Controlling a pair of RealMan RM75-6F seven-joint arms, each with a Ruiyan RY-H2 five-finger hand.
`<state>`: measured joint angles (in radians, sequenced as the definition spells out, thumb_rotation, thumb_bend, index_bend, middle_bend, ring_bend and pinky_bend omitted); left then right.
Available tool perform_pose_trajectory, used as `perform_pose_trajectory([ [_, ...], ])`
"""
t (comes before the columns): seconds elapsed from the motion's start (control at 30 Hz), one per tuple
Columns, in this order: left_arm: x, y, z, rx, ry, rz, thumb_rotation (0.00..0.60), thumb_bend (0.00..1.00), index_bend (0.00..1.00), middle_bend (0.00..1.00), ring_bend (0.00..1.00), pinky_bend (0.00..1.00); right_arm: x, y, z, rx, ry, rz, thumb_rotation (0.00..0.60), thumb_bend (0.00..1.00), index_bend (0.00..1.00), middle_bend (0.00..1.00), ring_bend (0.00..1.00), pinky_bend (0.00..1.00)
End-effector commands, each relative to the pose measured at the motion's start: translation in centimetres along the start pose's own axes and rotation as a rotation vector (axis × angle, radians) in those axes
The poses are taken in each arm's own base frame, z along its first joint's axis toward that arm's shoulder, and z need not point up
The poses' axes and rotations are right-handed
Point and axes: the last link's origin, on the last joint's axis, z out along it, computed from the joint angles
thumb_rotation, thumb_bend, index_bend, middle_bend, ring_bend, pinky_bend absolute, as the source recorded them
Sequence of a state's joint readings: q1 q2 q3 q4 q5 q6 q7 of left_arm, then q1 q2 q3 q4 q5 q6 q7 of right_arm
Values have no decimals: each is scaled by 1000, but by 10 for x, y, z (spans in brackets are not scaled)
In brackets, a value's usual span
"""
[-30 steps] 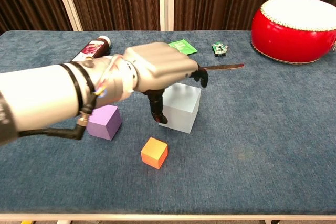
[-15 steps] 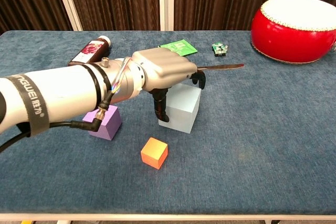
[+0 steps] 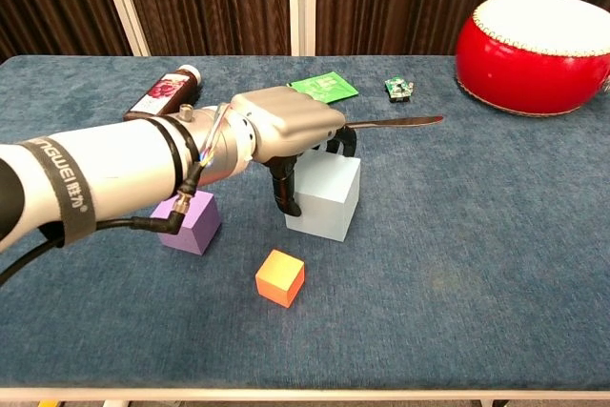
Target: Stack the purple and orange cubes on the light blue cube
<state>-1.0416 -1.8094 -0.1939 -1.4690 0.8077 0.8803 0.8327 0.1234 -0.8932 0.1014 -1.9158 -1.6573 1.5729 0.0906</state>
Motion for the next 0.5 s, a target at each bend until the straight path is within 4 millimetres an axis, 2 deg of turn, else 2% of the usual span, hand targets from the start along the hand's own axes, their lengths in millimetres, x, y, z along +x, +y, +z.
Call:
perform_pose_trajectory([
  [0.03, 10, -7, 4, 36, 17, -16, 600, 238, 461, 460, 368, 423, 0, 0, -1, 2, 3, 0, 600, 215, 0, 5, 0, 0],
  [0.2, 23, -30, 10, 169, 25, -54, 600, 239, 463, 462, 375, 429, 0, -1, -1, 7, 6, 0, 600, 215, 0, 5, 0, 0],
  [0.5, 32, -66, 10, 385, 46, -77, 600, 240, 464, 462, 375, 422, -2, -2, 0, 10, -5, -9, 600, 215, 0, 4, 0, 0],
])
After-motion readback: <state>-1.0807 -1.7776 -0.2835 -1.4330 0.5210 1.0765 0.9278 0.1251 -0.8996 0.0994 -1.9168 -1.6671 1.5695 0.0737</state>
